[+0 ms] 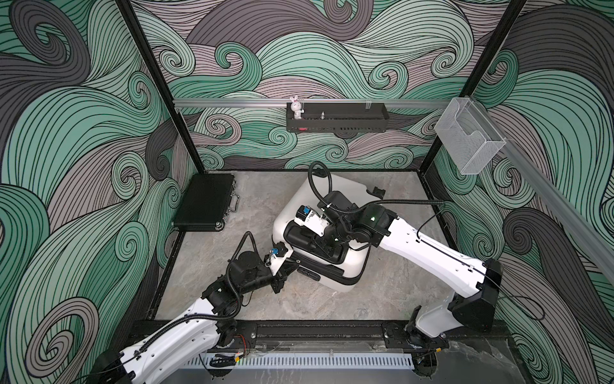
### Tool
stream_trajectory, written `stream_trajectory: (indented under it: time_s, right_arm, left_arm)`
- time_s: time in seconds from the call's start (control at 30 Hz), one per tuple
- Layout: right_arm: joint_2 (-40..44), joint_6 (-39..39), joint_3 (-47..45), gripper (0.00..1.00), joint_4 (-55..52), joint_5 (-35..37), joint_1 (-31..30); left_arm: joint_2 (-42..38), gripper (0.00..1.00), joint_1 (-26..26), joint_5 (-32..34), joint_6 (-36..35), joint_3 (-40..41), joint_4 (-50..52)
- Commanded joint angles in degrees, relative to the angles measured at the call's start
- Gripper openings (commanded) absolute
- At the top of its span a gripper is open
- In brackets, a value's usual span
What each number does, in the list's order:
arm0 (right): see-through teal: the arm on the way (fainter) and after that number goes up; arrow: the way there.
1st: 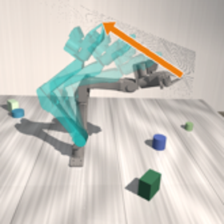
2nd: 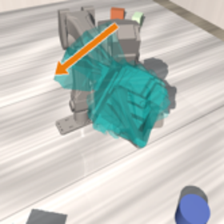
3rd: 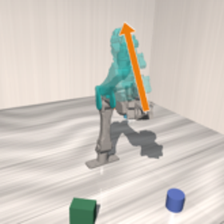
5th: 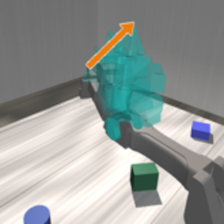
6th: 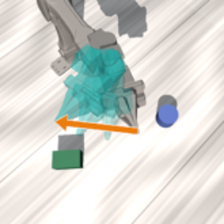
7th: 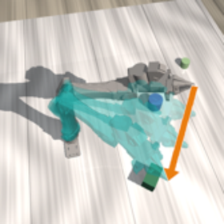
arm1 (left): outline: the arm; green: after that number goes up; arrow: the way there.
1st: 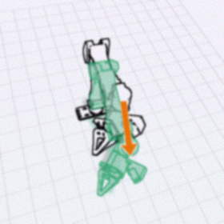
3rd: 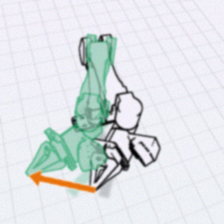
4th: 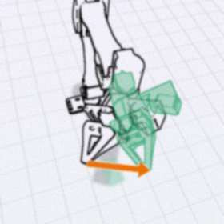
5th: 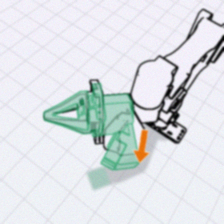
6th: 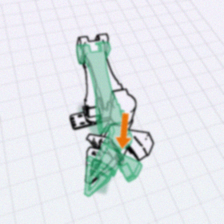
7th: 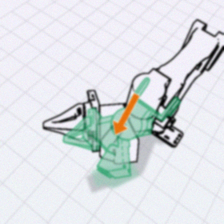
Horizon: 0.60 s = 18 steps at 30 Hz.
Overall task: Open the suitcase zippers
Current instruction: Unzip the zipper on the suitcase.
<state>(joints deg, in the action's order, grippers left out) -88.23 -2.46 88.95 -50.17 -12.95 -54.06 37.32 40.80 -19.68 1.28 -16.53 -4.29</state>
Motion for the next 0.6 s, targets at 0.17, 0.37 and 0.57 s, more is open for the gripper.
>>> stream_trajectory:
  time_s: [0.17, 0.37, 0.57]
  right_arm:
    - [-3.0, 9.2, -0.6, 0.00, 15.6, 3.2, -0.7]
    - [-5.0, 11.4, -1.3, 0.00, 18.6, 4.7, -1.0]
    - [-7.0, 12.3, -1.5, 0.00, 19.6, 6.2, -1.6]
  left_arm:
    - [0.3, 0.00, 2.4, -5.4, 2.8, 0.2, -12.5]
    - [0.1, 0.00, 3.1, -5.0, 3.2, 0.8, -13.7]
    - [1.9, 0.00, 4.3, -4.8, 2.8, 1.0, -15.9]
